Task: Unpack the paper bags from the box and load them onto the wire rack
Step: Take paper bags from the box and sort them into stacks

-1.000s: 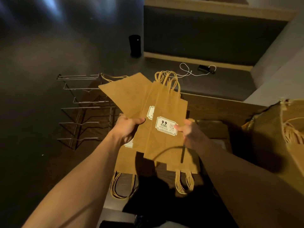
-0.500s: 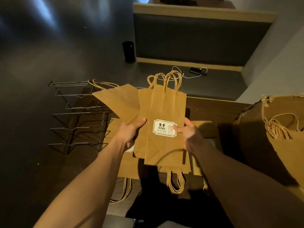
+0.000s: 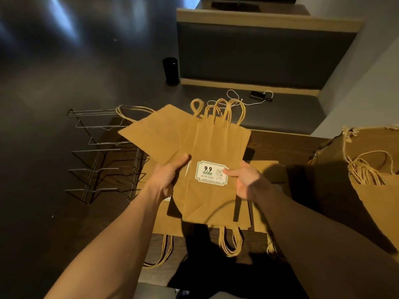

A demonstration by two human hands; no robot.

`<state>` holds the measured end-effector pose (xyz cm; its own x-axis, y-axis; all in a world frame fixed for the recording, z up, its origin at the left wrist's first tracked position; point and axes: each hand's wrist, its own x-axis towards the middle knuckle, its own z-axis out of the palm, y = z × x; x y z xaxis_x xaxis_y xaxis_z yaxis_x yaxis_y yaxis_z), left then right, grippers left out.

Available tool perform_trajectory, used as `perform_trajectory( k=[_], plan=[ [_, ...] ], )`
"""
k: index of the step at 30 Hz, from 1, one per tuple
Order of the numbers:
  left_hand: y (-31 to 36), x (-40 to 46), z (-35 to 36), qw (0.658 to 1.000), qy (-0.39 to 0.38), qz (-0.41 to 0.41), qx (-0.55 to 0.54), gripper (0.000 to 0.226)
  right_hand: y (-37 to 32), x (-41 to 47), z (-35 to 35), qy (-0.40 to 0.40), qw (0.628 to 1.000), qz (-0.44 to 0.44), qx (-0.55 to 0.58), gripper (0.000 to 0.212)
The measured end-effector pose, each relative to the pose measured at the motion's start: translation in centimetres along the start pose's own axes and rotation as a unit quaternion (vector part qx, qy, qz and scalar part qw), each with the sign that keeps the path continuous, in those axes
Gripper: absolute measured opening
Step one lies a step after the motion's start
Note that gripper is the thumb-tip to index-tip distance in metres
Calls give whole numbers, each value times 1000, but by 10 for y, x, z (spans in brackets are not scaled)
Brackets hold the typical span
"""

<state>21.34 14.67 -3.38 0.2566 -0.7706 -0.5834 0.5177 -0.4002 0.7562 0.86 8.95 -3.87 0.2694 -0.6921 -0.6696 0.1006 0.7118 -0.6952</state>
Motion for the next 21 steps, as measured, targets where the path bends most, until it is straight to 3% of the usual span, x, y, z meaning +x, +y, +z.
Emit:
perform_trajectory(
  k=[3, 6, 8, 10, 13, 21],
  plan=[
    [5, 4, -1, 999, -6, -9, -38, 33, -1, 2, -2, -1, 999, 1, -44, 34],
    [9, 7, 3, 998, 43, 33, -17, 76, 3, 1, 0, -6, 999, -8, -44, 36],
    [14, 6, 5, 996, 61, 58, -17, 89, 6, 1, 3, 0, 999, -24, -24, 37],
    [16, 4, 6, 996, 49, 65, -47, 88, 6, 1, 6, 24, 998, -56, 5, 37],
    [16, 5, 2, 994, 61, 73, -48, 63, -4, 0, 1, 77, 994, -76, 30, 38],
    [15, 12, -8, 993, 72, 91, -11, 44, -20, -20, -18, 106, 988, -80, -81, 46]
  ],
)
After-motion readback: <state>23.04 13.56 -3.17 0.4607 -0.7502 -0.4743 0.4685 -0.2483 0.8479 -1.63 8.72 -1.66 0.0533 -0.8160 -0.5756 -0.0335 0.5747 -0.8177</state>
